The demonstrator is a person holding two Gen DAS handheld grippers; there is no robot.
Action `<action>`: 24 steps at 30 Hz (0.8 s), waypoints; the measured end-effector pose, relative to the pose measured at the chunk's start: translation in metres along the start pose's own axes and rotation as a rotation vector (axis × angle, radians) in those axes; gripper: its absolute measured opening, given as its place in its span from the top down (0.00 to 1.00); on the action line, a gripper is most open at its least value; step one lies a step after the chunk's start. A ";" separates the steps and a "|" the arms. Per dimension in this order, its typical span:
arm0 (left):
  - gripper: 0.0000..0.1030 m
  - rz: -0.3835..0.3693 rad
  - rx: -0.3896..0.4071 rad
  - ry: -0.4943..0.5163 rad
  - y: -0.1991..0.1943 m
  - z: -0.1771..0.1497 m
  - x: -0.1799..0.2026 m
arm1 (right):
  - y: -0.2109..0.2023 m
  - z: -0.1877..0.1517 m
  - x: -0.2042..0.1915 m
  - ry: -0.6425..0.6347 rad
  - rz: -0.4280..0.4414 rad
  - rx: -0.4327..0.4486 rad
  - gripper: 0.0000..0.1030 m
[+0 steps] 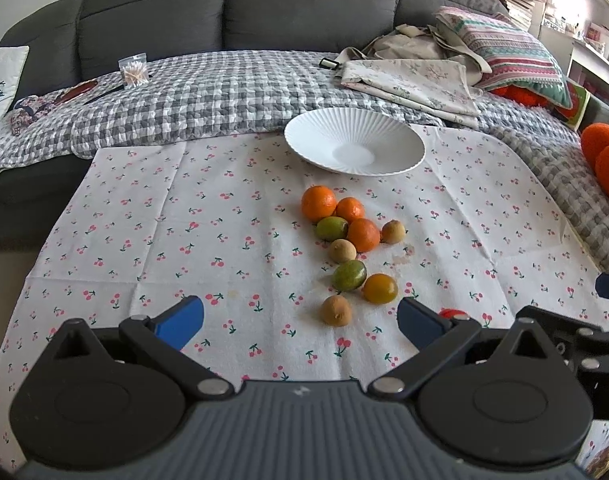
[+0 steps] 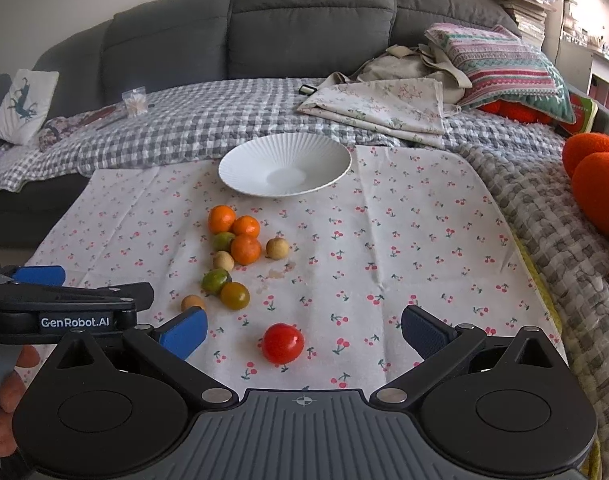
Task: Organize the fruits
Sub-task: 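Move the right tool toward the red tomato and close on it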
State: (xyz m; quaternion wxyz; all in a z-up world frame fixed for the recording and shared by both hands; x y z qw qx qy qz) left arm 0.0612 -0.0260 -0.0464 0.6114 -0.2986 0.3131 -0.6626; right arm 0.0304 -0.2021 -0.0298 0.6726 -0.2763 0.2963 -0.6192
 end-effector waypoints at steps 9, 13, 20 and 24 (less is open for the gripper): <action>0.03 -0.013 -0.034 0.016 0.014 -0.008 -0.003 | 0.014 -0.005 -0.003 -0.016 0.056 -0.029 0.00; 0.03 -0.016 -0.048 0.018 0.023 -0.011 -0.005 | 0.024 -0.009 -0.003 -0.002 0.078 -0.036 0.00; 0.03 -0.027 -0.066 0.023 0.036 -0.016 -0.007 | 0.049 -0.026 0.008 0.012 0.057 -0.158 0.00; 0.03 -0.026 -0.070 0.026 0.042 -0.017 -0.008 | 0.057 -0.029 0.016 0.021 0.045 -0.176 0.00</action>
Point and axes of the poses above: each gripper's, at about its wrist camera, not at the fingertips, and y roughly the way its jaws point, x to its right, z to its top, the point moved 9 cm from there along y, roughly the way its jaws point, and after that the axes turned 6 degrees about -x, right-handed, at the moved point
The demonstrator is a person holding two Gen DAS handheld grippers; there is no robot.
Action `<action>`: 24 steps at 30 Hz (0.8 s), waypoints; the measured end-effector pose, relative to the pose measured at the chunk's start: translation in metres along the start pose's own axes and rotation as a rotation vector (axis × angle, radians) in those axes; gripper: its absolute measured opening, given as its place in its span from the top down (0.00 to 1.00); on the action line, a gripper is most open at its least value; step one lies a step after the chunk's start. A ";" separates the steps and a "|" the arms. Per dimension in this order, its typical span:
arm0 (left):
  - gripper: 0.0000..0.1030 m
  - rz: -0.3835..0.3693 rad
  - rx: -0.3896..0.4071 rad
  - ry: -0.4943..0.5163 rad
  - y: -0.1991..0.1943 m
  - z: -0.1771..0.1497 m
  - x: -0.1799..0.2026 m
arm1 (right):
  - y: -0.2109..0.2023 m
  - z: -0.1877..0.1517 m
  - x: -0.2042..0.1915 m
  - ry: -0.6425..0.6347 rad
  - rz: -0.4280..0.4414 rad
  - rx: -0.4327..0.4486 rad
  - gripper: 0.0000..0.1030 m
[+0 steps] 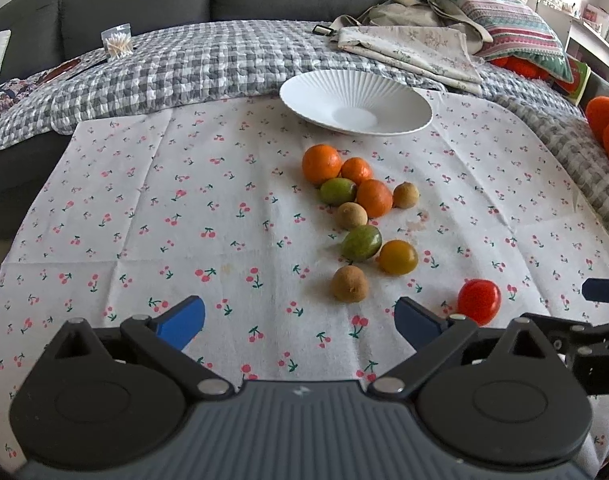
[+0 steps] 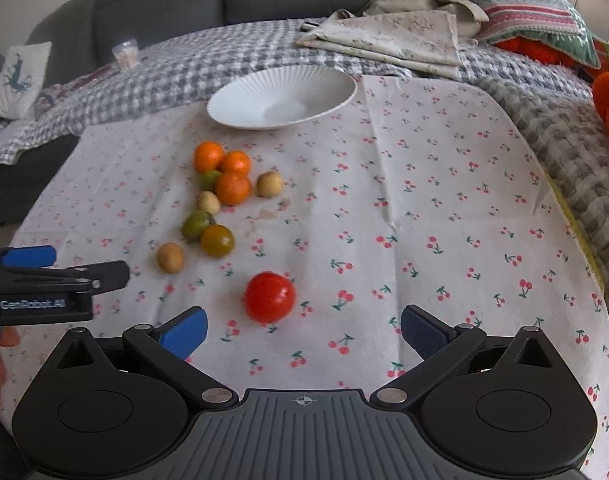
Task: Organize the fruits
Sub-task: 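Move the right tool toward the red tomato and close on it, then lift the tomato with the right tool while the left tool grasps a kiwi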
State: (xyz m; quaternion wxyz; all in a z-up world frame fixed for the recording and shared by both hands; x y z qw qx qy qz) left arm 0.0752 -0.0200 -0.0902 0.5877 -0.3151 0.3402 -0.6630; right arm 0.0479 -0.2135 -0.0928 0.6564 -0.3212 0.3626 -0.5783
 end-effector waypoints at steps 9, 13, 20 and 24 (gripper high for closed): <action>0.03 0.031 -0.017 0.005 0.013 -0.001 -0.004 | 0.026 0.000 -0.005 -0.017 -0.006 -0.026 0.01; 0.03 0.043 -0.016 0.008 0.018 -0.001 -0.008 | 0.037 0.003 -0.006 -0.024 -0.016 -0.021 0.07; 0.06 0.039 -0.023 0.016 0.023 -0.004 -0.012 | 0.047 0.004 -0.013 -0.019 0.056 -0.039 0.44; 0.08 0.026 -0.024 0.041 0.025 -0.004 -0.007 | 0.042 0.008 -0.021 -0.027 0.096 -0.027 0.69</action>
Point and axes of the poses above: each gripper's, at about its wrist camera, not at the fingertips, and y roughly the way its jaws point, x to its right, z to its top, the point moved 9 cm from there along y, roughly the way its jaws point, and after that the axes turned 6 degrees about -x, right-handed, at the moved point
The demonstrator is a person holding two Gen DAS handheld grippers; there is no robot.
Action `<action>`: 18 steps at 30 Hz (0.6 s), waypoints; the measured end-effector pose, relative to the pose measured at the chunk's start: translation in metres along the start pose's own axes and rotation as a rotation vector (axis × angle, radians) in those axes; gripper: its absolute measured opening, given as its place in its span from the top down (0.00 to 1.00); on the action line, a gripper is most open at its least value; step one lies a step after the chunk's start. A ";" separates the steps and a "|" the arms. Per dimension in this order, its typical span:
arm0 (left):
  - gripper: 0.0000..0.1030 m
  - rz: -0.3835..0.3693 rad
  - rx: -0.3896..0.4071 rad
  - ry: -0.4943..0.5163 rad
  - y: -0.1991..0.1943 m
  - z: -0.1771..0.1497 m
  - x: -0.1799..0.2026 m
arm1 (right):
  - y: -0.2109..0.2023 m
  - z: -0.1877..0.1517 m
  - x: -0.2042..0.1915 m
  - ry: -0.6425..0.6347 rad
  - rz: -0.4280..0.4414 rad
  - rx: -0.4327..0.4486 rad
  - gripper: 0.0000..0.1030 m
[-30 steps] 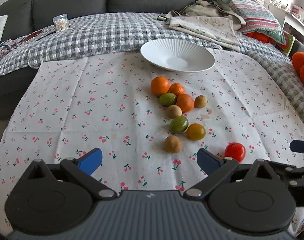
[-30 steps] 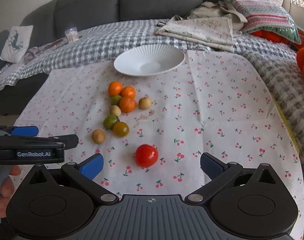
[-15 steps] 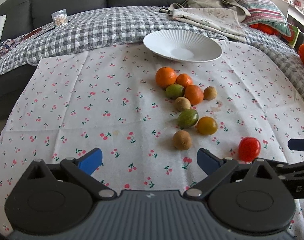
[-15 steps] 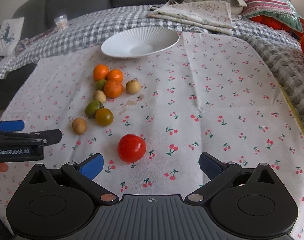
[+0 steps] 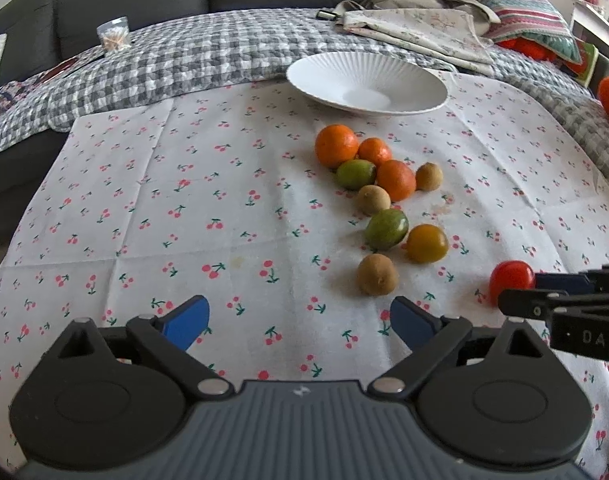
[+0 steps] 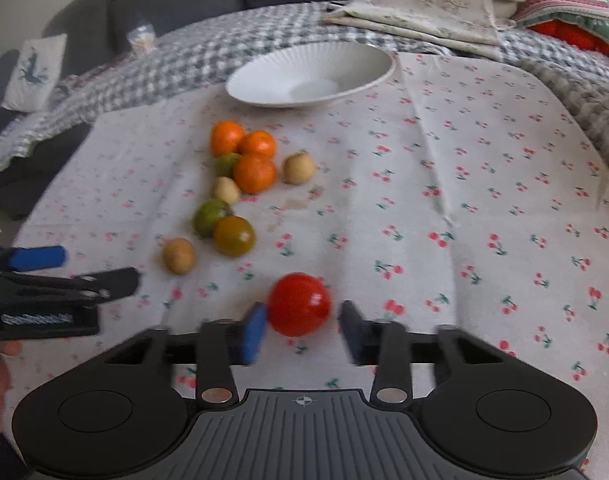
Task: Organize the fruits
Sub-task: 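Lift the tomato with the right tool while the left tool grasps a kiwi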
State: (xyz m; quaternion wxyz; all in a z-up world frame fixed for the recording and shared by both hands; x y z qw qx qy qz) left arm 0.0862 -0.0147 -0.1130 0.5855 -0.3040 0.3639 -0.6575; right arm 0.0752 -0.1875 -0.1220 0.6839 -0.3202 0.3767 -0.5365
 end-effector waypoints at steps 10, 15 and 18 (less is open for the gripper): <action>0.19 -0.034 0.003 0.023 0.009 0.004 0.009 | -0.007 0.004 0.004 0.000 -0.001 0.031 0.68; 0.30 -0.054 0.030 0.093 0.021 0.012 0.029 | -0.015 0.009 0.011 0.024 -0.004 0.057 0.68; 0.53 -0.054 0.022 0.161 0.033 0.011 0.040 | -0.018 0.012 0.016 0.043 -0.007 0.068 0.68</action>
Point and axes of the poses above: each gripper's, at about its wrist camera, not at the fingertips, and y roughly the way its jaws point, x to its right, z to its top, the point moved 9 cm from there along y, roughly the way its jaws point, and after that the axes turned 6 degrees about -x, right-handed, at the moved point
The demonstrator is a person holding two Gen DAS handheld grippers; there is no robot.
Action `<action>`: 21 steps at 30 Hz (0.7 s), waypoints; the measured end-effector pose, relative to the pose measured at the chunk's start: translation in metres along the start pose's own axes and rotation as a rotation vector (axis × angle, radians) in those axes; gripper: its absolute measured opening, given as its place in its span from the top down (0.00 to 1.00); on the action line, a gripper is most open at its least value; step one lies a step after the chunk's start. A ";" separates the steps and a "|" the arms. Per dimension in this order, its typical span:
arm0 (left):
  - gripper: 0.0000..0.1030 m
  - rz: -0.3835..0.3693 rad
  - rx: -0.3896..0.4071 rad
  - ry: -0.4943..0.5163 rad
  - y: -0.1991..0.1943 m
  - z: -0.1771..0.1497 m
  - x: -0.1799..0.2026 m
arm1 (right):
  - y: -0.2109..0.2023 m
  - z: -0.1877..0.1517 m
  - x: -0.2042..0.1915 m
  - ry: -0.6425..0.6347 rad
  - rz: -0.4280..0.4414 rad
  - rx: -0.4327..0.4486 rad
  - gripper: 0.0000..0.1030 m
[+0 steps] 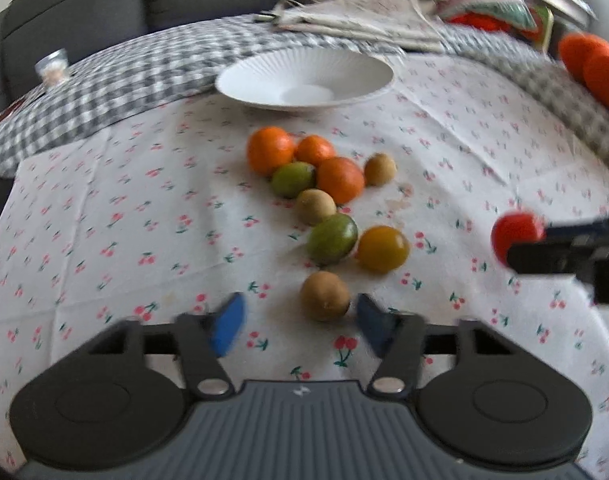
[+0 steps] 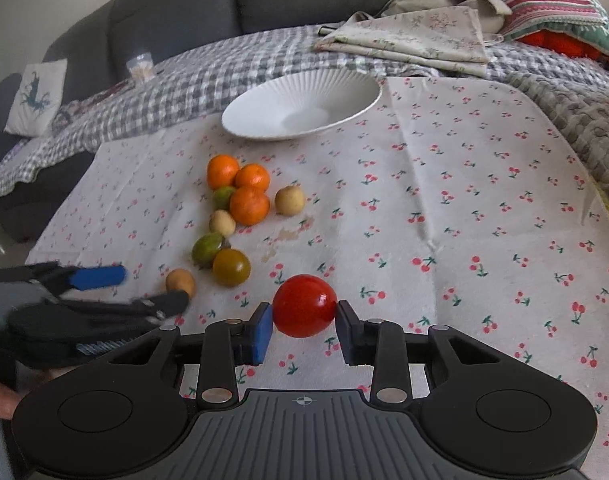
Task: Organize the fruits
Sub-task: 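Lift the tomato with the right tool while the left tool grasps a kiwi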
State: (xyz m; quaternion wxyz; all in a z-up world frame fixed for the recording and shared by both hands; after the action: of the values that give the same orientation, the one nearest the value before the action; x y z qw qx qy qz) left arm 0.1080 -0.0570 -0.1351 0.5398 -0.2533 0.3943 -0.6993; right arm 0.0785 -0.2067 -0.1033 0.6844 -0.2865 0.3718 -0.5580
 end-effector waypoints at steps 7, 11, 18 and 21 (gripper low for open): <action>0.75 -0.046 0.003 0.005 -0.002 0.001 0.005 | -0.006 0.006 0.005 0.019 0.003 0.019 0.68; 0.75 -0.069 -0.009 -0.032 -0.007 0.001 0.002 | -0.008 0.008 0.004 0.017 0.007 0.029 0.68; 0.75 -0.086 0.031 -0.087 -0.037 0.025 -0.005 | -0.018 0.024 0.002 0.026 0.022 0.058 0.68; 0.75 -0.092 0.052 -0.091 -0.047 0.046 -0.005 | -0.023 0.038 0.000 0.034 0.044 0.067 0.68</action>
State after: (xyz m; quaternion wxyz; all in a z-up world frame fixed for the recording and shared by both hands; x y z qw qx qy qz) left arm 0.1200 -0.0597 -0.0702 0.5309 -0.2885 0.3392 -0.7210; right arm 0.0972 -0.2122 -0.0631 0.6991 -0.2457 0.3708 -0.5598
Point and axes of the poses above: each gripper's, at about its wrist camera, not at the fingertips, and y roughly the way its jaws point, x to its right, z to its top, the point moved 9 cm from there along y, roughly the way its jaws point, and after that the axes turned 6 degrees about -x, right-handed, at the moved point
